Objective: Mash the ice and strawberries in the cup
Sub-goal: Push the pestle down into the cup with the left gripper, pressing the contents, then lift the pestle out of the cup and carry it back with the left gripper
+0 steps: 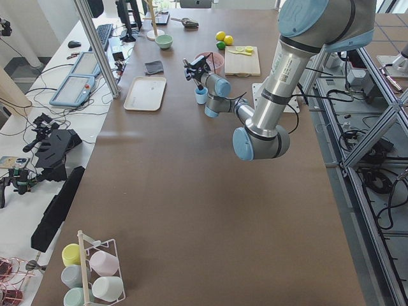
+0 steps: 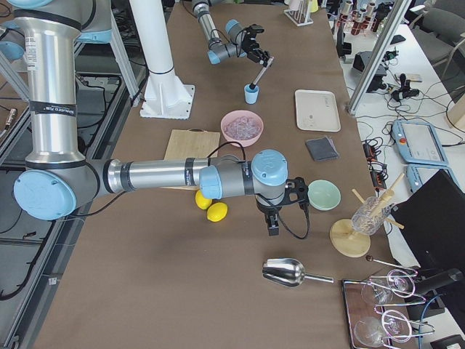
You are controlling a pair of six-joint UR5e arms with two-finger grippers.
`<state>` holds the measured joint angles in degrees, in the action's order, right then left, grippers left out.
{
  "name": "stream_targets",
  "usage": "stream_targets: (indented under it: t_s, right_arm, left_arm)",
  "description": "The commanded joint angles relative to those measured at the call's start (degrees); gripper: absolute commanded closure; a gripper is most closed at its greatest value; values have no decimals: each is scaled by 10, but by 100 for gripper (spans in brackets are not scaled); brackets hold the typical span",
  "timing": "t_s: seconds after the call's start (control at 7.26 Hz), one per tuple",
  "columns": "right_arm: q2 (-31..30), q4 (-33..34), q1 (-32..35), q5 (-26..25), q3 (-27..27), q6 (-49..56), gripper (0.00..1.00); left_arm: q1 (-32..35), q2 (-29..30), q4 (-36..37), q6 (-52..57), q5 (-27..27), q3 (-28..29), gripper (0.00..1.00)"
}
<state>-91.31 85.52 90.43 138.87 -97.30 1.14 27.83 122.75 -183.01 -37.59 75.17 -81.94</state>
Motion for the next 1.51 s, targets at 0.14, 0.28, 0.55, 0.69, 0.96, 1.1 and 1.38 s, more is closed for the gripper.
stream_targets:
  t_s: [0.14, 0.28, 0.55, 0.69, 0.96, 1.1, 1.38]
  right_arm:
    - [3, 0, 1, -1, -1, 0, 0]
    - [4, 0, 0, -3, 0, 0, 0]
    - [10, 2, 1, 0, -3, -1, 0]
    - [11, 3, 0, 0, -6, -3, 0]
    - [11, 3, 0, 1, -6, -4, 0]
    - [11, 3, 0, 1, -7, -4, 0]
    - [11, 3, 0, -2, -5, -4, 0]
  left_arm:
    - [127, -9, 188, -118, 157, -77, 100]
    - [187, -15, 263, -168, 264, -81, 100]
    - [299, -76, 408, -195, 421, -137, 100]
    - [387, -128, 445, -189, 544, -145, 100]
    - [461, -226, 463, -186, 640, -132, 100]
    - [467, -269, 466, -180, 640, -108, 100]
    - [472, -328, 462, -109, 639, -28, 100]
